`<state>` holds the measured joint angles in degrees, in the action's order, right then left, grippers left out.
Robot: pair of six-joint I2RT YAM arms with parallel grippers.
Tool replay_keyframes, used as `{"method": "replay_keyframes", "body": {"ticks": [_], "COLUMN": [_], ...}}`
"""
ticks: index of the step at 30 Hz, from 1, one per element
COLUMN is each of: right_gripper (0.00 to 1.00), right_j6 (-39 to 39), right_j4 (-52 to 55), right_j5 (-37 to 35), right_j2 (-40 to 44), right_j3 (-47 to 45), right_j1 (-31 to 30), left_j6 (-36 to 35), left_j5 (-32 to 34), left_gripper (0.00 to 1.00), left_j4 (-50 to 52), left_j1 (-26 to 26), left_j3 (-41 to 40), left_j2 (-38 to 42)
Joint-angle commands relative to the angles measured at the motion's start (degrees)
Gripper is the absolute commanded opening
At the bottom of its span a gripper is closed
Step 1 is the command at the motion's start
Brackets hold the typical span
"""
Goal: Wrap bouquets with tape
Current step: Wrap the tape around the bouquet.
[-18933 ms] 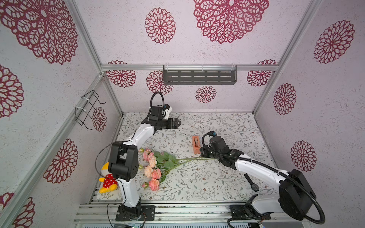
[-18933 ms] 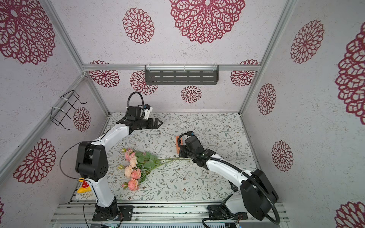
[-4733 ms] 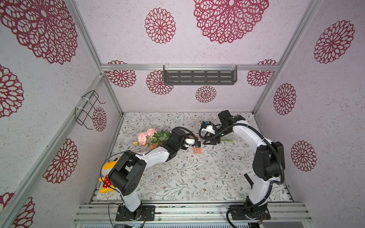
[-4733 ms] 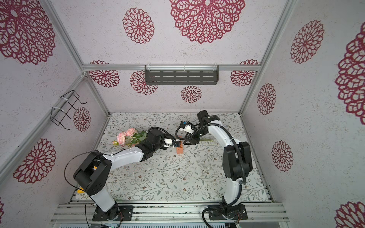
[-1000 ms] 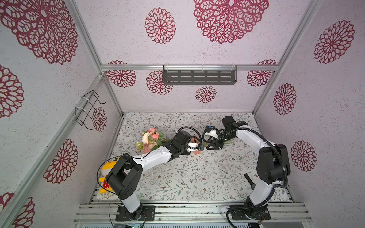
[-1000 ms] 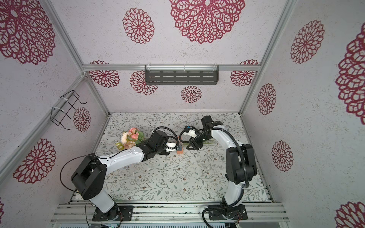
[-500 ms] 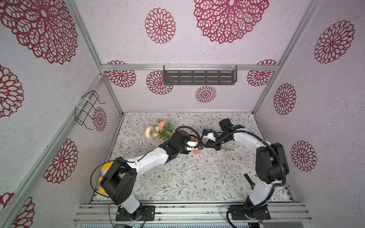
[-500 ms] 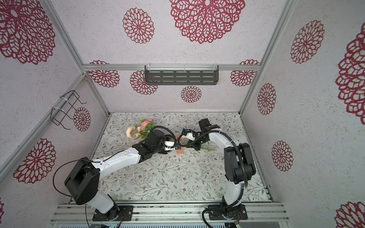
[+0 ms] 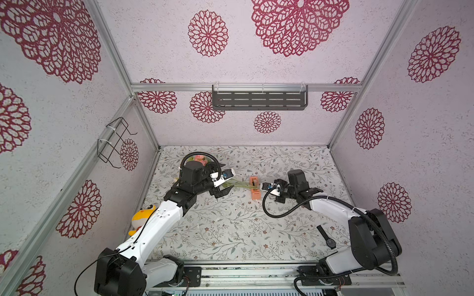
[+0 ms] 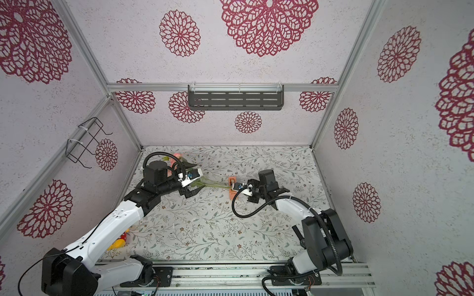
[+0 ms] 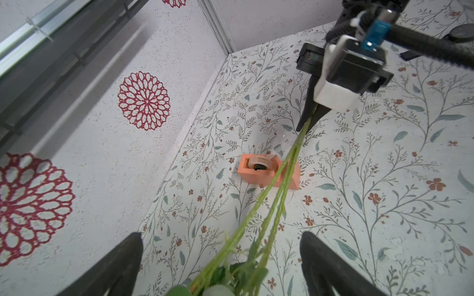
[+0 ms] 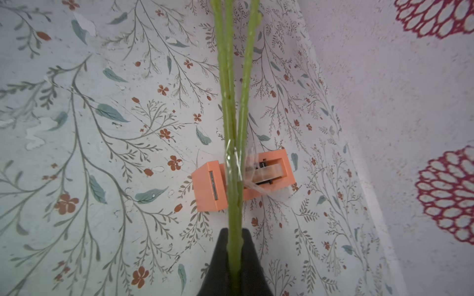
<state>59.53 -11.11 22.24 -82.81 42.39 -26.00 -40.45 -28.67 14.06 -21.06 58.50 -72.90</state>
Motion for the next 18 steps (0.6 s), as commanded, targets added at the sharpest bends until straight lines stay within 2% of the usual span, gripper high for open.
{"method": "replay_keyframes", "body": {"ticks": [1, 4, 6, 9, 12, 14, 18], "right_gripper": [0.0, 0.0, 0.0, 0.0, 0.0, 0.0, 0.0], "right_j6": [7.4, 14.2, 17.3, 21.3, 22.8, 27.5, 29.7], "right_j4": [-19.5, -30.8, -39.7, -49.7, -64.8, -67.4, -75.0], "right_j5": [-8.6, -14.9, -18.4, -20.4, -21.5, -23.0, -23.9], "right_j2": [3.2, 2.5, 1.1, -1.0, -4.1, -5.8, -9.8], "right_j3": [-3.8, -8.3, -10.6, -13.3, -16.0, -16.2, -16.8], "right_j1": [-2.5, -5.1, -6.4, -7.2, -7.3, -7.9, -8.3], "left_j6": [-3.0, -5.8, -6.6, -8.7, -8.8, -8.6, -9.1], "left_j5": [-11.4, -11.9, -9.9, -6.3, -6.3, -6.0, -1.6], "left_gripper": [0.98, 0.98, 0.98, 0.98, 0.98, 0.98, 0.98], "left_j4": [15.0, 22.4, 23.4, 24.2, 24.6, 25.0, 29.6], "left_j1": [0.0, -0.7, -2.2, -5.4, -6.2, -6.3, -6.7], "left_j3": [8.2, 15.3, 17.4, 18.4, 18.7, 19.6, 24.7], "left_j2": [-7.0, -14.6, -17.9, -21.2, -23.6, -25.4, -31.0]}}
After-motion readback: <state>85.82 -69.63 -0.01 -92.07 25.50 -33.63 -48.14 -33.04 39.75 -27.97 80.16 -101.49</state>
